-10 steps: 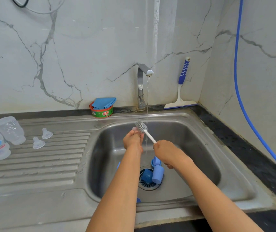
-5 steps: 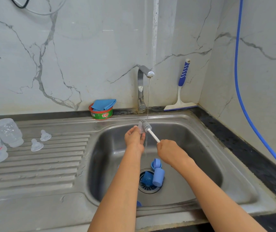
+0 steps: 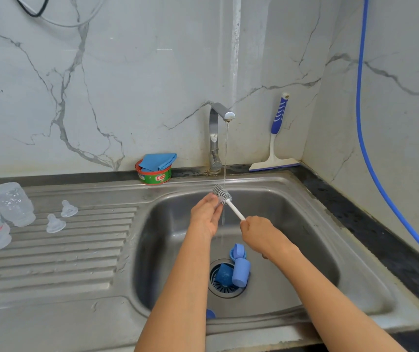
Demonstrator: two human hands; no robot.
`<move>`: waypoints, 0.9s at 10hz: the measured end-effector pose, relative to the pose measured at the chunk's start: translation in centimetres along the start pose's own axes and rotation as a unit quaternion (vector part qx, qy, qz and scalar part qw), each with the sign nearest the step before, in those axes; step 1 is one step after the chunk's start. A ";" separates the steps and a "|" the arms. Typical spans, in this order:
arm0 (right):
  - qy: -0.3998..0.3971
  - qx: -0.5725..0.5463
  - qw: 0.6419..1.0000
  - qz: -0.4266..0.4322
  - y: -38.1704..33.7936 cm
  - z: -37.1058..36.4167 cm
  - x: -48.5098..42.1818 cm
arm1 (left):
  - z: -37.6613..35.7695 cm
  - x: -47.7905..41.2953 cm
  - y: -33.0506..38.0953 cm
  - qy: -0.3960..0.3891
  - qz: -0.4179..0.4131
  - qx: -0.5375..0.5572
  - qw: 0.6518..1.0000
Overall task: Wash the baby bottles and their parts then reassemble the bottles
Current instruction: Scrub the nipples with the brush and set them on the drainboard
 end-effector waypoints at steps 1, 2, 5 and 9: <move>-0.002 -0.006 1.000 0.005 0.2 0.5 0.2 | -0.1 0.4 0.3 -0.012 0.017 -0.054 0.998; -0.015 -0.006 1.000 0.011 0.1 0.4 0.7 | 0.7 0.6 1.1 0.038 -0.026 -0.052 0.998; -0.007 -0.001 1.000 -0.015 0.5 0.4 0.5 | -0.3 0.8 0.9 -0.008 0.003 -0.128 0.992; 0.004 -0.007 1.000 0.000 0.0 0.5 0.3 | 1.0 0.2 0.0 0.070 0.010 -0.018 0.997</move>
Point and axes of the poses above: each hand's wrist, its own x-axis away from the middle knuckle, its own z-axis out of the back of the hand, y = z × x, the point moved 7 cm from there along -x, towards the middle knuckle, and after that the axes turned 14 degrees about -y, right-handed, at the moved point
